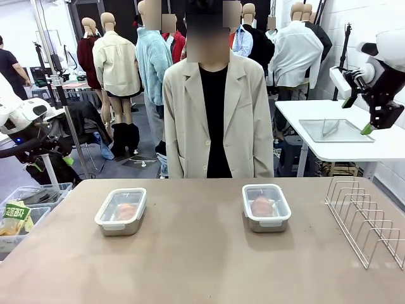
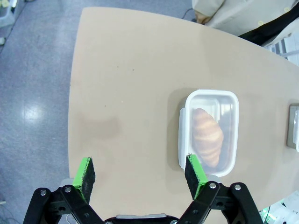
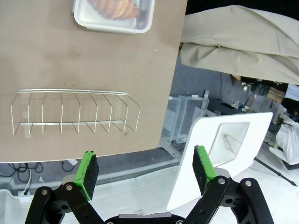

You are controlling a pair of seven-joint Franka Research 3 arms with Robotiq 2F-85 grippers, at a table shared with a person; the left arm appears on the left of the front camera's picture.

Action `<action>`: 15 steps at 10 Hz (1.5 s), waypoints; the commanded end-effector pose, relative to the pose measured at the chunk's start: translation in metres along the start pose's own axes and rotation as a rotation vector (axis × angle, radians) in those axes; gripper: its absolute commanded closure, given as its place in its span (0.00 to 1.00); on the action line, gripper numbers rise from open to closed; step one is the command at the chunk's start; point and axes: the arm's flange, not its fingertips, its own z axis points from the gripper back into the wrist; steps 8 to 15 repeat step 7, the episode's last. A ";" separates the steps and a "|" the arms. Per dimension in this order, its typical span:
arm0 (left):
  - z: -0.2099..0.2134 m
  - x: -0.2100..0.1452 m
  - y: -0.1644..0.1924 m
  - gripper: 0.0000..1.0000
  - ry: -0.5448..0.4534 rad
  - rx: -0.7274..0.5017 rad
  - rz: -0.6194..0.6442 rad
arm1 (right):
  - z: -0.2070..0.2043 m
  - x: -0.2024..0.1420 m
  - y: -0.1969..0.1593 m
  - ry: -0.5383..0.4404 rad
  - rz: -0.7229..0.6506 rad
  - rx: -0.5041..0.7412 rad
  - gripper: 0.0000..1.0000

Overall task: Place the bread in airtight containers.
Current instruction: Release when the human grabs the Airtight Container lid.

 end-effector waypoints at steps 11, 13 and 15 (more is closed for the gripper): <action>0.002 0.000 0.002 0.00 -0.001 0.011 -0.005 | -0.001 0.000 0.001 -0.018 0.003 -0.001 0.00; 0.002 0.000 0.002 0.00 -0.001 0.011 -0.005 | -0.001 0.000 0.001 -0.018 0.003 -0.001 0.00; 0.002 0.000 0.002 0.00 -0.001 0.011 -0.005 | -0.001 0.000 0.001 -0.018 0.003 -0.001 0.00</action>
